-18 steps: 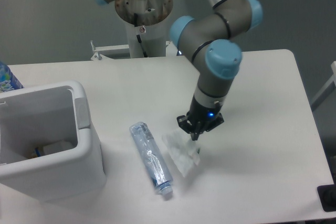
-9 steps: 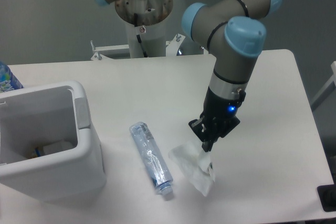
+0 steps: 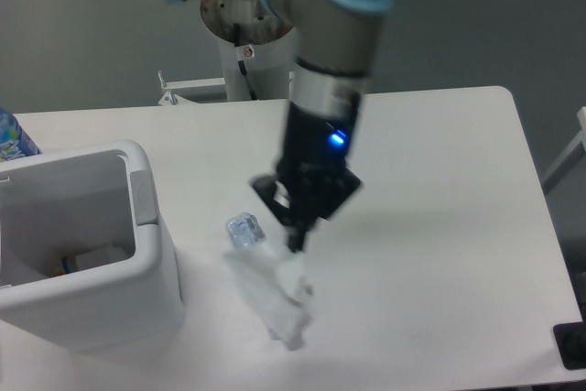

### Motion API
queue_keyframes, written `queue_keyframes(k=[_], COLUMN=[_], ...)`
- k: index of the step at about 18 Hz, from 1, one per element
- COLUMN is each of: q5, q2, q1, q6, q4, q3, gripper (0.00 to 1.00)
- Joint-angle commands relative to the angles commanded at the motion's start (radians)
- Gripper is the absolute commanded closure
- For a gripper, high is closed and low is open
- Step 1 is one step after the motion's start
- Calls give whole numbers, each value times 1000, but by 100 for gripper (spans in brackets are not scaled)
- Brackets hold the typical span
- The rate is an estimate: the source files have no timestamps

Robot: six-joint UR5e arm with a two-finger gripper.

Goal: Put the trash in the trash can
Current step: 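Lift the tissue and carry it over the white trash bin, then open the gripper to drop the tissue into the bin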

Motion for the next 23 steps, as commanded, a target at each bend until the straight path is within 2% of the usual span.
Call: queue_keyframes(k=[3,7,11,18,21,23], q5=[3,5,6,6,8,8], q2=[48,65,92,85,69,69], q1=[-66,-160,-250,-258,-258,-256], q6=[3,5,6,15,18,31], q4=[0,-2,1,14,17,18], q3=[-31,-40,-112,-167,-170,-170], gripper=[100,100,100,100,94,66])
